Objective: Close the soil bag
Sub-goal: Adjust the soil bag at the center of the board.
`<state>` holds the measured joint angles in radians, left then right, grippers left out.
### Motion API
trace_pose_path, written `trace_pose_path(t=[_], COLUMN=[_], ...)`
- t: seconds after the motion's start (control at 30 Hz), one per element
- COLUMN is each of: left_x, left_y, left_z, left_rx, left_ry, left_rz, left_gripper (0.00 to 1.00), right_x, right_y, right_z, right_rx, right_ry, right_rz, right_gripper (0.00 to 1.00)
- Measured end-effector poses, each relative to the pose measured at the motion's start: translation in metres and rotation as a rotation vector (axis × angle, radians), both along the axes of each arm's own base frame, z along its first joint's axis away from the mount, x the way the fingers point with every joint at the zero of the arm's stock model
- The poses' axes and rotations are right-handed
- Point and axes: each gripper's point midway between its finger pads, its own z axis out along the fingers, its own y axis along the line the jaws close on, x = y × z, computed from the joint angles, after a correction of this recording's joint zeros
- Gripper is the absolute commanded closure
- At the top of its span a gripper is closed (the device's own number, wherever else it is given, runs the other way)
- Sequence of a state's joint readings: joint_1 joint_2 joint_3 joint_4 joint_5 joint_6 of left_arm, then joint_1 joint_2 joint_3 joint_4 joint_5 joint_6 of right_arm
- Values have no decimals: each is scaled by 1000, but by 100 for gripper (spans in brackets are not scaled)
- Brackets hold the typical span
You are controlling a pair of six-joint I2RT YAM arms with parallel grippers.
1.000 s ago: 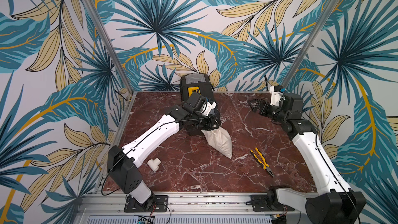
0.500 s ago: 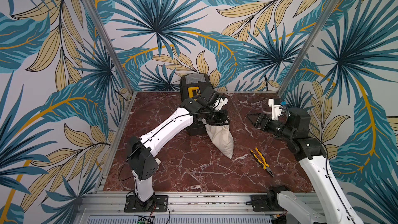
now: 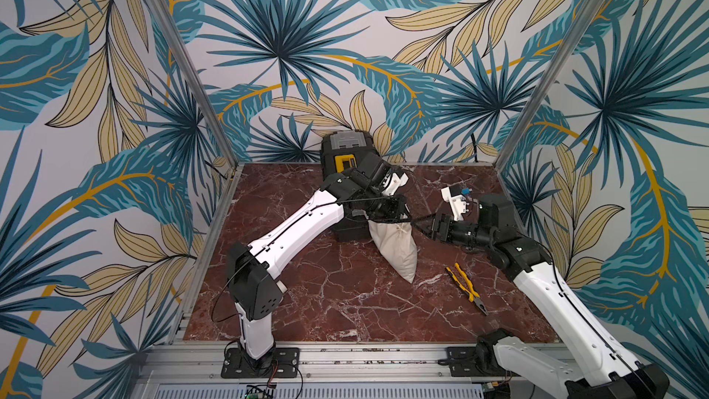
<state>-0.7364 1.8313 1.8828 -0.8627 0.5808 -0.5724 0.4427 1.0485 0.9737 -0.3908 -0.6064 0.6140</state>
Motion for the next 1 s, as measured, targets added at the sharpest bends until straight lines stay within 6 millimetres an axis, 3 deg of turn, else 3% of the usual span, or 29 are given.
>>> trace_pose_path(t=[0.53,1.0], left_x=[11,14], left_y=[13,15], left_z=[-13,-14], left_rx=[49,58], left_ry=[1,-2], left_rz=[47,63], left_gripper=[100,100], right_x=[11,10], right_y=[26,30], right_z=[-11,-5], right_rx=[-28,-116], right_ry=[13,2], right_rz=[24,-26], right_gripper=[52,56])
